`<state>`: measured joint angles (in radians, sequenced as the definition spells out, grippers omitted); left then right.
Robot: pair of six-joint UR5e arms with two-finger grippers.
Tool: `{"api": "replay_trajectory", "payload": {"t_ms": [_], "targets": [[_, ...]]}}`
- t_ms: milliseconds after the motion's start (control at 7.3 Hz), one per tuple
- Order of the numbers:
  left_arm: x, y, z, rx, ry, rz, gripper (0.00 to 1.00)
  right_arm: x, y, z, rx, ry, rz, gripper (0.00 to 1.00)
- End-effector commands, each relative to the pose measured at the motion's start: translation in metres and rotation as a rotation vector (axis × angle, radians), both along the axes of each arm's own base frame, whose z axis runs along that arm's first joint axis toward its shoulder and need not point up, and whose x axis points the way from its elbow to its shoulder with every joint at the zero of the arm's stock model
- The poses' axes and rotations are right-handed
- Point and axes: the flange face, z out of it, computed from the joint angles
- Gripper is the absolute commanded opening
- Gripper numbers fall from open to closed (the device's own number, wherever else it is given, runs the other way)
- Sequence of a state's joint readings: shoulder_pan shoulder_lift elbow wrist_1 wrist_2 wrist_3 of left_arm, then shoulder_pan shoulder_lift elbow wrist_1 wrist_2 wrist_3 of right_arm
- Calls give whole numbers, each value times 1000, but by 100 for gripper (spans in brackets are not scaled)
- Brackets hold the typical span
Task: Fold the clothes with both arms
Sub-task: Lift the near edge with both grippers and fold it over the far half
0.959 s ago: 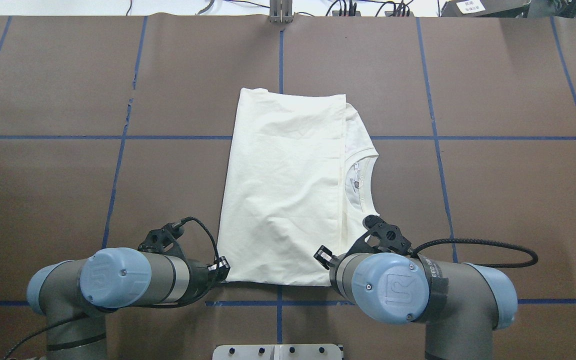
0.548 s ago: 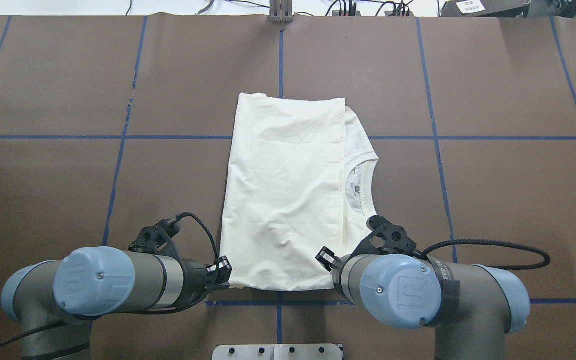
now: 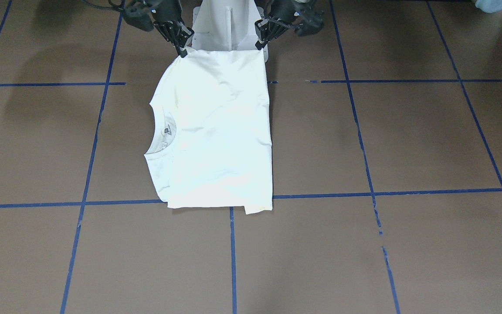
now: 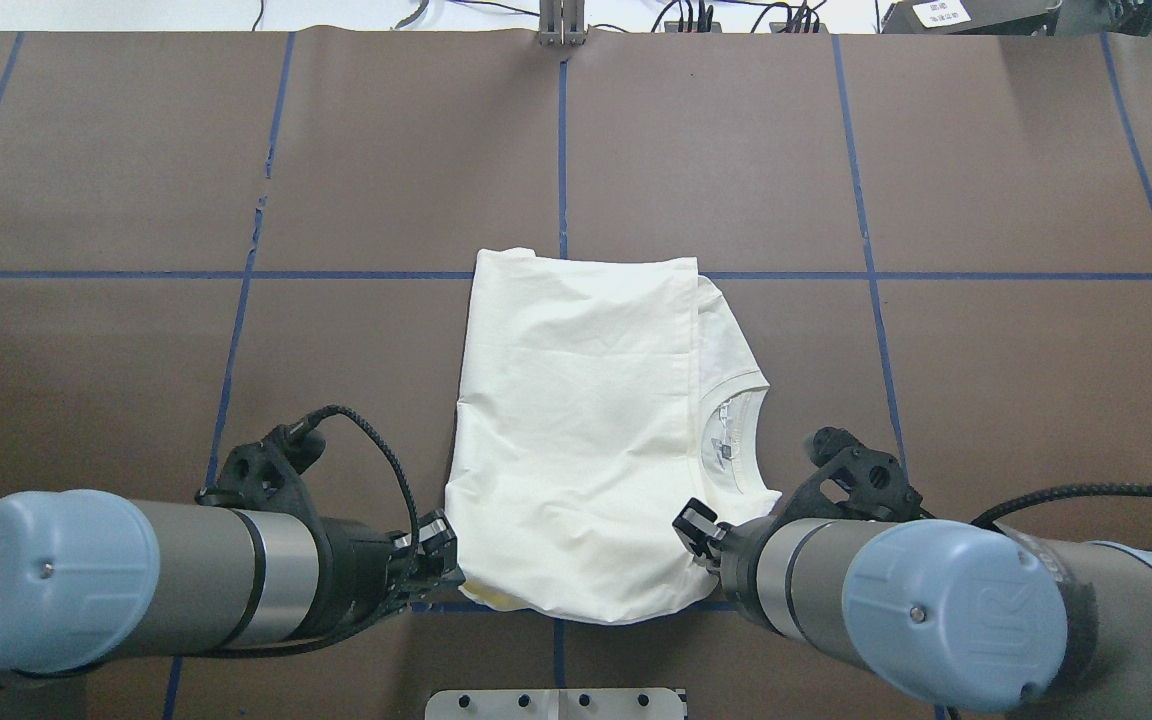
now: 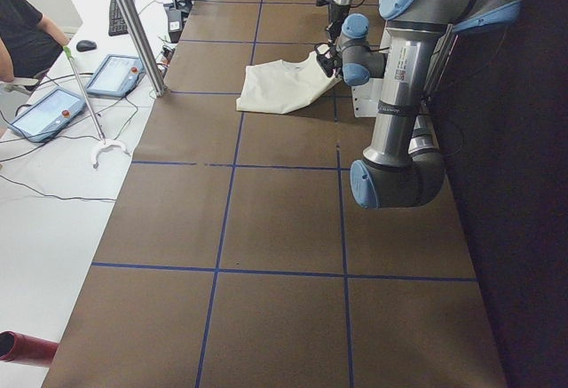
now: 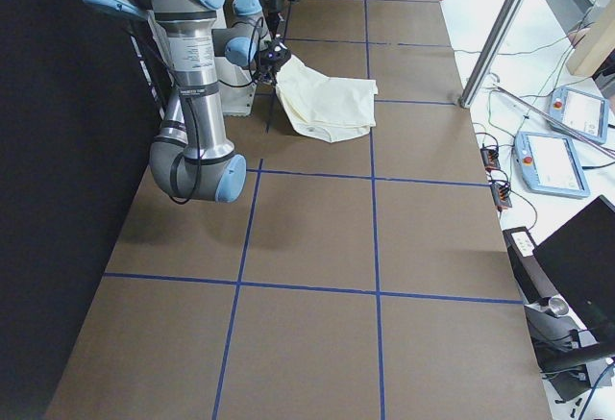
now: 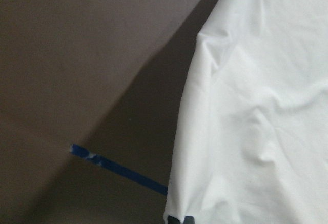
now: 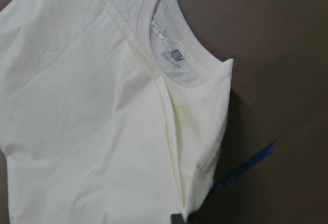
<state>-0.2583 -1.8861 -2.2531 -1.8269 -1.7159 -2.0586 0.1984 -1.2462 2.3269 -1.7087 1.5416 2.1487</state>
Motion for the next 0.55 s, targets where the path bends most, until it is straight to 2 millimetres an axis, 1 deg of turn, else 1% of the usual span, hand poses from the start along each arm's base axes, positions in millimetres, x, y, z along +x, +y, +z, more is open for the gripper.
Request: {"api": "replay_trajectory", "payload": {"t_ms": [0,137,274,411], "targets": [[-23,-63,-20,54,-5,-120,0,20,-54,-1,18,14,126,0],[-20,-94,-15,68,-36,-141,0,20,-85,3,6,34,170,0],[-14,-118,-5,82,-69,-149,0,4,-117,10,1,74,182,0],[-2,-134,2,95,-101,-153,0,-5,-147,20,-20,80,188,0]]}}
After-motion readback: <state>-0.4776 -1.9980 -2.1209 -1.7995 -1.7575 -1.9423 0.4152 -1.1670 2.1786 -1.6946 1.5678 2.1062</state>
